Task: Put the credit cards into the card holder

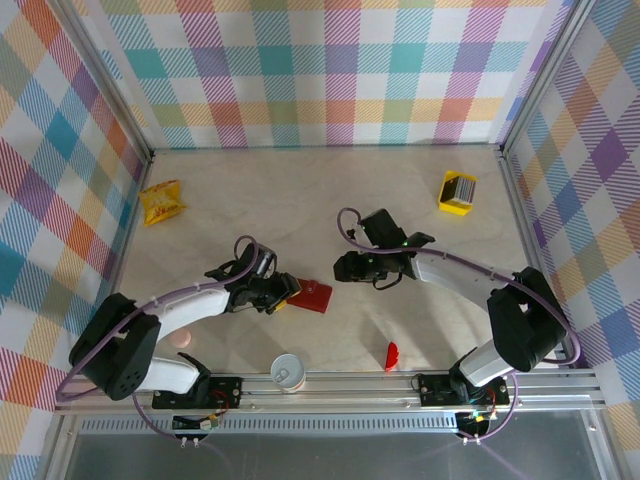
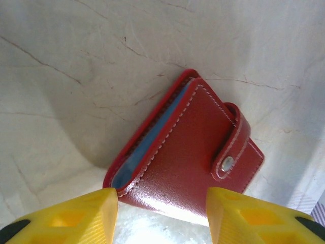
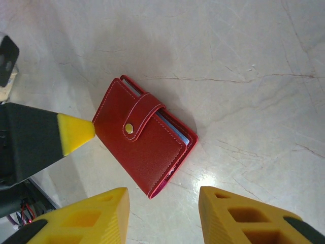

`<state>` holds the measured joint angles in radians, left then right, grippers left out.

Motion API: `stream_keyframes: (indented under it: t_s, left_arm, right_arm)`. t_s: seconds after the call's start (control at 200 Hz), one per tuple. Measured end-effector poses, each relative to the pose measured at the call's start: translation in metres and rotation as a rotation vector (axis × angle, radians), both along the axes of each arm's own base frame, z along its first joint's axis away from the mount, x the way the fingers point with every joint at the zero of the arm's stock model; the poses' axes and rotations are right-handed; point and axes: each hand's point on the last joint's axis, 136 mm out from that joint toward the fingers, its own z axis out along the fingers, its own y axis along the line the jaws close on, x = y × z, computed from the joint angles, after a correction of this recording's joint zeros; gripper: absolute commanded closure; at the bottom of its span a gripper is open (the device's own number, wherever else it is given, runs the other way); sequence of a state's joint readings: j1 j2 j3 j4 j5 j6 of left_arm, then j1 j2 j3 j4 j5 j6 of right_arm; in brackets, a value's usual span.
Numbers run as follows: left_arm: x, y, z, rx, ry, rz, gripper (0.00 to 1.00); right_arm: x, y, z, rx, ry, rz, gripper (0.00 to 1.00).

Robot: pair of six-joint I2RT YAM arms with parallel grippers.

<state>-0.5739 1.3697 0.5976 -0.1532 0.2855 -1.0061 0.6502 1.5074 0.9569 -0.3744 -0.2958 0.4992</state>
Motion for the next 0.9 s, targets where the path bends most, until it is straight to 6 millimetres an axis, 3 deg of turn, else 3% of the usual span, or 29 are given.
stream_keyframes:
  t_s: [0.38, 0.68, 0.805, 0.9]
  left_arm:
    - [0.009, -0.007, 0.002, -0.013, -0.016, -0.005, 0.53]
    - [0.052, -0.042, 0.028, -0.066, -0.096, -0.067, 0.53]
    - [0.059, -0.048, 0.044, -0.065, -0.130, -0.099, 0.51]
    - [0.052, -0.039, 0.058, -0.034, -0.141, -0.110, 0.49]
  right_arm:
    - [-0.003, -0.004, -0.001, -0.004, 0.015, -0.025, 0.60]
    - [-0.011, -0.014, 0.001, -0.016, 0.015, -0.046, 0.60]
    - [-0.016, -0.015, 0.016, 0.004, -0.014, -0.035, 0.60]
    - [-0.025, -0.006, 0.020, 0.002, -0.049, 0.017, 0.63]
